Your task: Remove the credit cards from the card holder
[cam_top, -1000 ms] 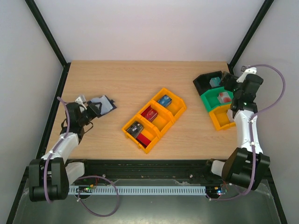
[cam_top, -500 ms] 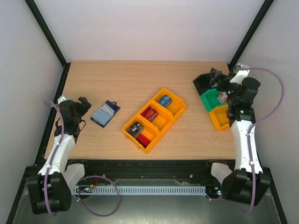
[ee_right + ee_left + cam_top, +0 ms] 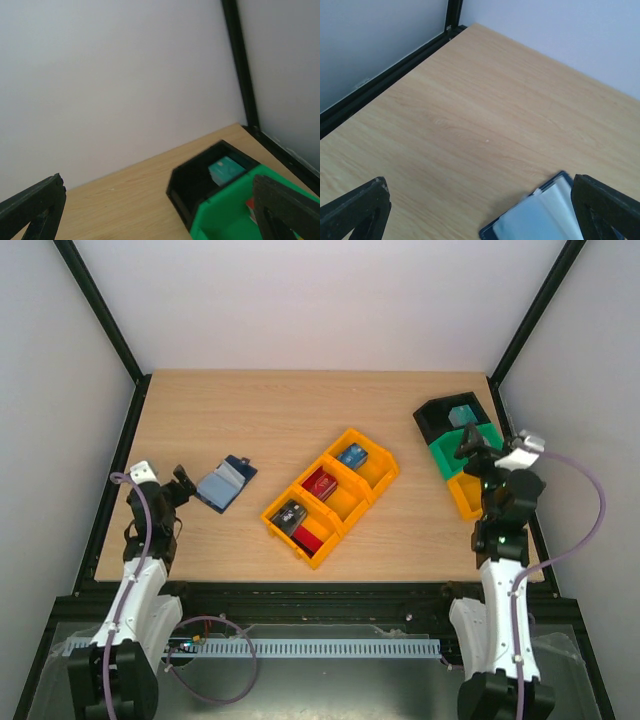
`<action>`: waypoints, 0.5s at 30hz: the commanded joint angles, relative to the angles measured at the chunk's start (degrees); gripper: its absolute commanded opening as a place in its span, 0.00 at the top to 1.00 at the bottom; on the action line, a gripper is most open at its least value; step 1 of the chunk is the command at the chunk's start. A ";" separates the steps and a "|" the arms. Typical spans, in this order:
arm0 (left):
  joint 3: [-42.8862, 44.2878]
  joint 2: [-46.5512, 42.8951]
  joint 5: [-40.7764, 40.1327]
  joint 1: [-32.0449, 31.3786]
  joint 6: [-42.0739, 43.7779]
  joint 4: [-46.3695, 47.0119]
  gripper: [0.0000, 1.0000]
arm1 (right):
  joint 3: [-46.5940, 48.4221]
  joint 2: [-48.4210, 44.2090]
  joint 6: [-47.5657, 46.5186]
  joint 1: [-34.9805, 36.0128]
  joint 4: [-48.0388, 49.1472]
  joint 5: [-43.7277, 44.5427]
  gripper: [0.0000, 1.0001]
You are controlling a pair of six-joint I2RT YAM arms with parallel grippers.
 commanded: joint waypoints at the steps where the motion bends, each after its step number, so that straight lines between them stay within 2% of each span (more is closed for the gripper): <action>1: -2.88 -2.00 -2.27 0.07 2.58 6.31 0.01 | -8.48 -6.10 1.04 0.06 5.15 9.59 0.01; 4: -4.64 -2.00 -0.56 0.06 1.98 8.09 0.01 | -17.02 -9.50 0.33 0.02 11.97 13.44 0.01; 8: -5.36 -1.88 0.57 0.07 1.65 8.61 0.01 | -31.11 -9.34 -0.79 0.06 33.25 12.90 0.01; 11: -5.26 -1.69 0.16 0.07 1.41 8.45 0.01 | -33.38 -2.93 -1.26 0.10 39.81 11.75 0.01; 15: -5.12 -1.41 -0.01 0.11 1.35 8.44 0.01 | -36.18 10.99 -4.73 0.52 56.00 10.67 0.01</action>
